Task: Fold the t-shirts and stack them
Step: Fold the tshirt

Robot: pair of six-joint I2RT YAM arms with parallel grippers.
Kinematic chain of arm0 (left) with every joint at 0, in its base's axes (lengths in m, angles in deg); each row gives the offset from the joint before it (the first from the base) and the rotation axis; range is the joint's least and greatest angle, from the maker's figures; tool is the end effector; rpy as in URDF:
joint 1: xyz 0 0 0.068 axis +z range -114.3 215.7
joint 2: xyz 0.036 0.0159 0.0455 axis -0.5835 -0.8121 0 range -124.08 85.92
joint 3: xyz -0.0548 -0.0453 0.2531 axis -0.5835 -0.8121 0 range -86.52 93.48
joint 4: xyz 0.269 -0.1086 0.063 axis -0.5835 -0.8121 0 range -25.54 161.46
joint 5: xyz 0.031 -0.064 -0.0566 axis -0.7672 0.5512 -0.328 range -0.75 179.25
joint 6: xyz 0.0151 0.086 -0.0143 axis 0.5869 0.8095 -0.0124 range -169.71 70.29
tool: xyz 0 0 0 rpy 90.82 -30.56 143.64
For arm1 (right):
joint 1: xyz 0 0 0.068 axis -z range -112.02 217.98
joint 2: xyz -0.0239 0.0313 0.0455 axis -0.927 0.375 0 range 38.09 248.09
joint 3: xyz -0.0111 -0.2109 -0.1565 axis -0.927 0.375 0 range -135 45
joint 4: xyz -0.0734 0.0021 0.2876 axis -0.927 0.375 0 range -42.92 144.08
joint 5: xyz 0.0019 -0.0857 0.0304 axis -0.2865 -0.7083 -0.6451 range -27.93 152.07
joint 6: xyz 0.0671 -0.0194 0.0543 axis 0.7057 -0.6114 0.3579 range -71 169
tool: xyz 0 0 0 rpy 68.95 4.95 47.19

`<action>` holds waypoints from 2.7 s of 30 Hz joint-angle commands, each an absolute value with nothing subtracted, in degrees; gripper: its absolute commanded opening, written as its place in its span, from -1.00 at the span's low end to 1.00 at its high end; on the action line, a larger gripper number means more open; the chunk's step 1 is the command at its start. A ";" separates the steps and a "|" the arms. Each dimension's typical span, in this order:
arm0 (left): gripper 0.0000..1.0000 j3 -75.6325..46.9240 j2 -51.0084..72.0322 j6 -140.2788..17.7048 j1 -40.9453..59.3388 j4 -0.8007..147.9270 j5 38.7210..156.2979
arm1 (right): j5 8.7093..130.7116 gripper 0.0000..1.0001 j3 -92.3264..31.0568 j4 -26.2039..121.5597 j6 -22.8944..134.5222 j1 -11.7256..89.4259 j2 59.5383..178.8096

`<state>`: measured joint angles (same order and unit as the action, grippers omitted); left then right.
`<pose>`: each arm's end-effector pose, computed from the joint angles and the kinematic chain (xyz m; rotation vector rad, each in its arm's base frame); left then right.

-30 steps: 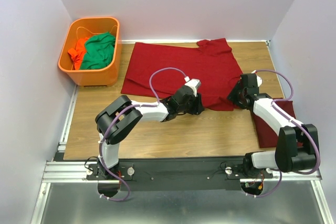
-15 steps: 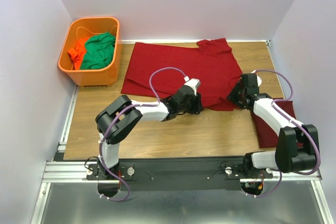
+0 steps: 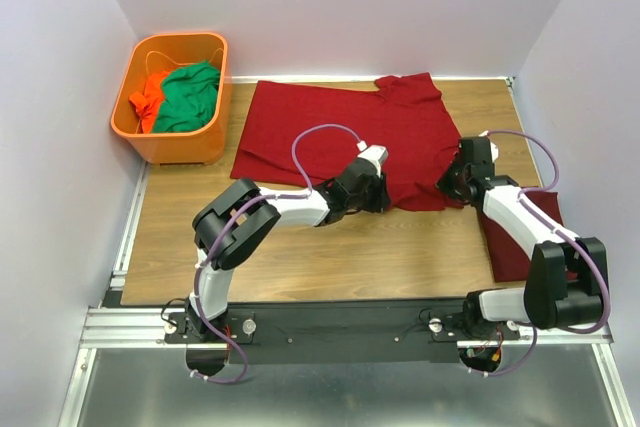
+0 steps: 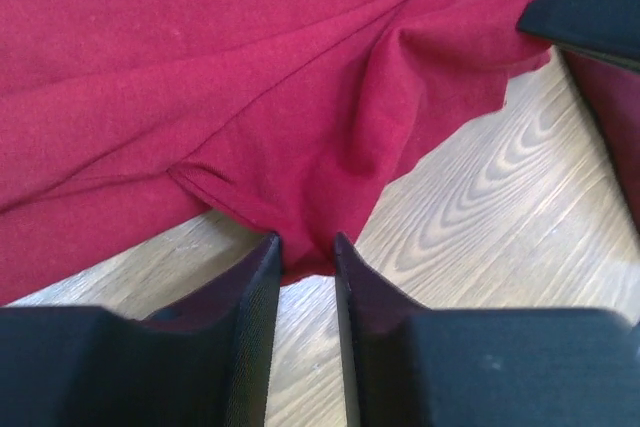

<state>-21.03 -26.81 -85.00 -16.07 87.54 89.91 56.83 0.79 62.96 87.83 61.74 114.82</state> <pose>0.2991 -0.3811 0.1020 0.3301 2.2289 -0.8846 0.3322 0.0291 0.1453 0.7212 2.3165 0.2505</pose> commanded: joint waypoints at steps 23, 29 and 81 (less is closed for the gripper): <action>-0.93 -4.53 -34.83 -84.25 -7.11 82.45 99.79 | 61.54 -0.99 -15.55 61.94 87.06 67.27 128.96; -0.93 1.44 -38.52 -84.34 -5.88 81.83 101.55 | 63.28 -0.99 -18.89 61.76 87.58 67.71 133.27; -0.17 -13.75 -21.66 -99.19 17.59 56.79 75.80 | 62.42 0.65 -3.34 57.72 97.16 68.77 127.83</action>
